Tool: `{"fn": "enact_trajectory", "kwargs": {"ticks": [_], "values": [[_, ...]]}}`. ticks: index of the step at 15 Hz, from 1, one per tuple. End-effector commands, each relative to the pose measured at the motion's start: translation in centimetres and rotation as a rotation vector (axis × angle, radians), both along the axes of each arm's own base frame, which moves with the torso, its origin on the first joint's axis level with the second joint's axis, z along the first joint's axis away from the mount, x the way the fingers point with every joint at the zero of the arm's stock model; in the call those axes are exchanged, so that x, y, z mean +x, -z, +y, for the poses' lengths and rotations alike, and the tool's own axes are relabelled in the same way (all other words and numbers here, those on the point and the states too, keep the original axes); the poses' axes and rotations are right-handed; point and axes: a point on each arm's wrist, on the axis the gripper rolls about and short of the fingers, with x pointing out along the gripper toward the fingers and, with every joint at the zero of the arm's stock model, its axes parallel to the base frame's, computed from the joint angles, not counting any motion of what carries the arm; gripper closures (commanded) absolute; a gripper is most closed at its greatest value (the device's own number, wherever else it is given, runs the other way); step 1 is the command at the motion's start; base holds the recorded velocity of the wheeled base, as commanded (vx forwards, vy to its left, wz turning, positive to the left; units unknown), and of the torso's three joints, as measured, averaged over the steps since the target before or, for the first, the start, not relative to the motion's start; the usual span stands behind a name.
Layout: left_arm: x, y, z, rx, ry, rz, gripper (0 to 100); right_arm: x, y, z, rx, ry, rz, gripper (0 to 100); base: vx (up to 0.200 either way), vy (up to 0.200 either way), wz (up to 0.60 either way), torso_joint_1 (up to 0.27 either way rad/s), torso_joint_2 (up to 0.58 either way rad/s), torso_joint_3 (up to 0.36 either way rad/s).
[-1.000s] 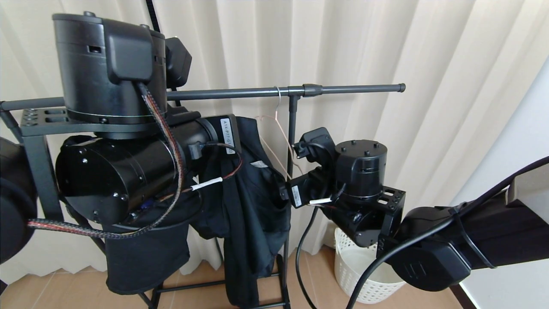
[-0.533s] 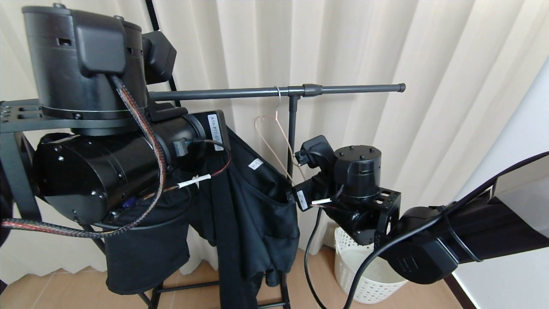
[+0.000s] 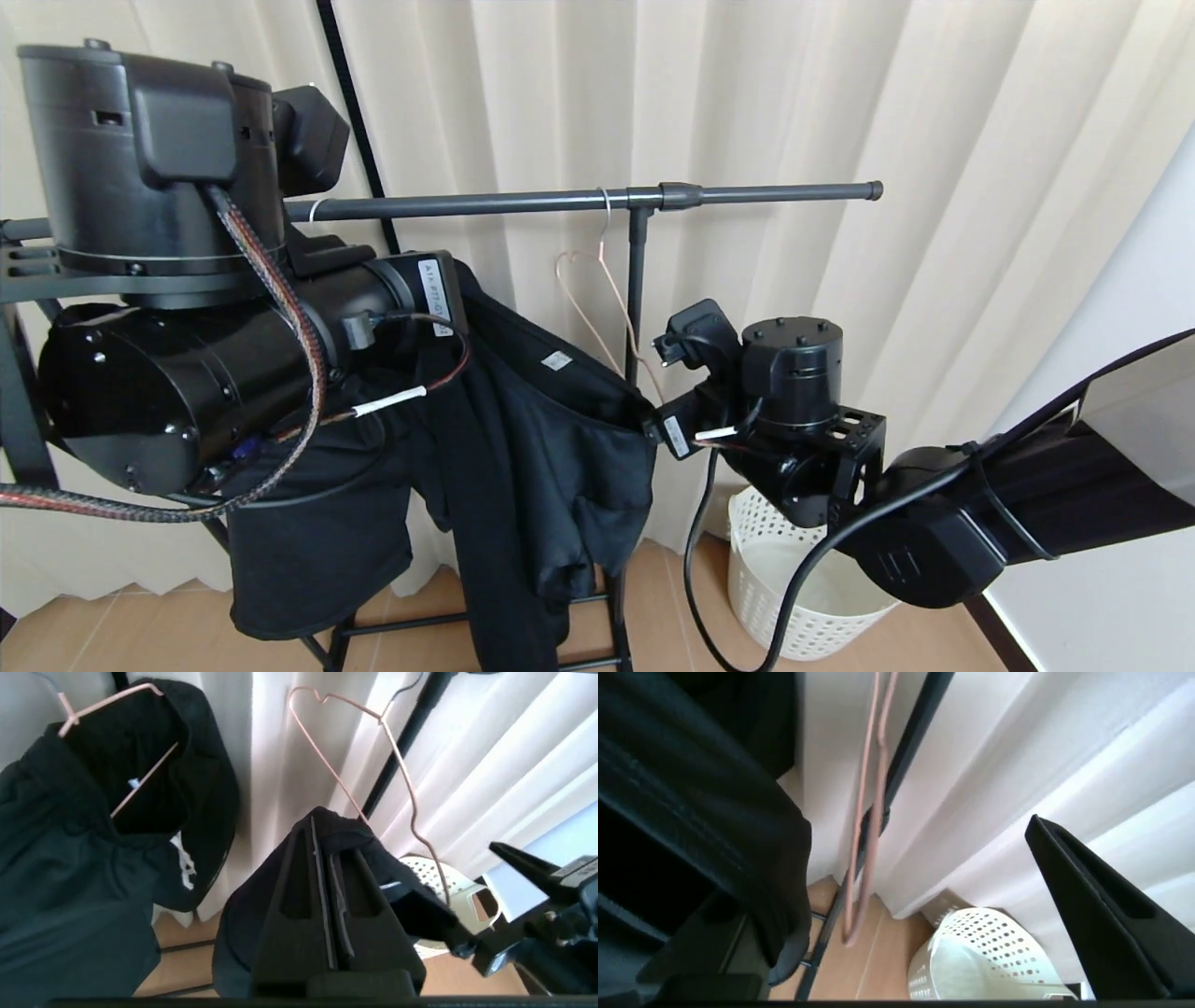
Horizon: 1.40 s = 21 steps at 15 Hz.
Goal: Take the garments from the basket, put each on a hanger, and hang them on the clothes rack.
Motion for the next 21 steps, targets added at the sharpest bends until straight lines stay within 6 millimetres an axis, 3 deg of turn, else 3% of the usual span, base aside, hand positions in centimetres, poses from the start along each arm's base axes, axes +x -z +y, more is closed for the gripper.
{"fn": "enact_trajectory", "kwargs": {"ticks": [1,6,7,13,14,18,21], "values": [[-0.5,0.8,0.5,0.031,-0.004,0.033,100,0.5,-1.6,-1.0,0.029,0.03,-0.037,0,0.0,0.0,0.0,0.0,0.0,0.0],[-0.7,2.3,1.1,0.118,-0.007,0.149,100,0.5,-5.0,-3.1,0.084,0.086,-0.115,0,0.0,0.0,0.0,0.0,0.0,0.0],[-0.8,3.1,1.1,0.139,0.008,0.186,100,-0.3,-6.3,-3.6,0.104,0.091,-0.142,0,0.0,0.0,0.0,0.0,0.0,0.0],[-1.3,4.5,1.9,0.126,0.073,0.245,100,-3.7,-8.9,-4.7,0.104,0.093,-0.199,0,0.0,0.0,0.0,0.0,0.0,0.0],[-1.5,4.1,2.1,0.116,0.076,0.234,100,-4.1,-9.2,-5.0,0.094,0.089,-0.207,100,0.0,0.0,0.0,0.0,0.0,0.0],[-2.8,2.9,2.9,0.067,0.133,0.202,100,-7.6,-10.4,-5.3,0.05,0.02,-0.181,100,0.0,0.0,0.0,0.0,0.0,0.0],[-2.9,2.7,3.0,0.062,0.144,0.198,100,-8.0,-10.6,-5.7,0.002,0.012,-0.122,100,0.0,0.0,0.0,0.0,0.0,0.0]]}}
